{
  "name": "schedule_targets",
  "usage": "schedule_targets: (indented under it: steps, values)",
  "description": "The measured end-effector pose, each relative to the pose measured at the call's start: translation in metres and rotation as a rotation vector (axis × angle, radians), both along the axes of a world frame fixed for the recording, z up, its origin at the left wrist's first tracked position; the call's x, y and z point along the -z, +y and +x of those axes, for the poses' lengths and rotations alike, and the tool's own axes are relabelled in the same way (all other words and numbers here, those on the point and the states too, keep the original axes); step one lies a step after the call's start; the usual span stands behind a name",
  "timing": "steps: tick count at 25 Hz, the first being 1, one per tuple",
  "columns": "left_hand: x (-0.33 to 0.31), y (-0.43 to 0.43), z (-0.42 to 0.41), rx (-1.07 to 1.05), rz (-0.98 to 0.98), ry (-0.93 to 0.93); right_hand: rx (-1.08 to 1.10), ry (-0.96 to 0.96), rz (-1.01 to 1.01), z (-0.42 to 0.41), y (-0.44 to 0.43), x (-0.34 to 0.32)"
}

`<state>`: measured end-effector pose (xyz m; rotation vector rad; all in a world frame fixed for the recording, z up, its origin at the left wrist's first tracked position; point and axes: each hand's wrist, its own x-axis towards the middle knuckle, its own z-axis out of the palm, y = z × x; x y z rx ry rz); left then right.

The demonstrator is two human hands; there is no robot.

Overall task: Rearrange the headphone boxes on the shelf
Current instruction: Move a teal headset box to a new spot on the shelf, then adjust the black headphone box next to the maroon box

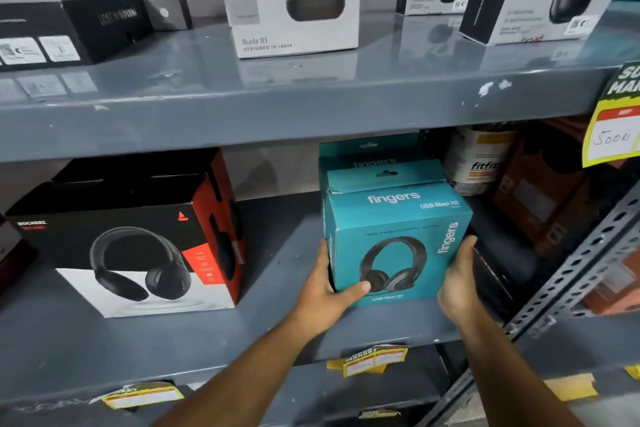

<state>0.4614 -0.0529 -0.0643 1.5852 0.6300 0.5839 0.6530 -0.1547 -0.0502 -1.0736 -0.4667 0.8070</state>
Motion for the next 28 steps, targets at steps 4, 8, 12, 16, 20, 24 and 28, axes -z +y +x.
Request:
schedule_targets:
  steps: [4,8,12,16,20,24,28]
  values:
    - [0.007,-0.002,0.003,-0.017,0.056,0.004,0.103,-0.002,-0.108,0.007,0.004,0.0]
    - [0.011,-0.001,-0.001,-0.009,0.045,-0.005,0.113,-0.04,-0.09,0.006,0.002,0.008]
    - [0.008,-0.002,-0.003,0.002,-0.007,-0.025,0.115,-0.031,-0.073,0.006,0.001,0.013]
    - [0.004,-0.004,-0.003,0.015,-0.028,-0.022,0.136,-0.044,-0.107,0.002,0.0,0.008]
    - [-0.012,-0.015,-0.012,-0.025,0.085,-0.006,0.336,-0.05,0.025,-0.007,-0.007,-0.002]
    - [-0.008,-0.042,-0.085,-0.235,0.316,-0.028,0.684,-0.331,0.093,-0.074,-0.033,0.005]
    - [0.01,-0.044,-0.196,-0.518,0.498,0.027,0.161,-1.0,0.096,-0.16,-0.032,0.024]
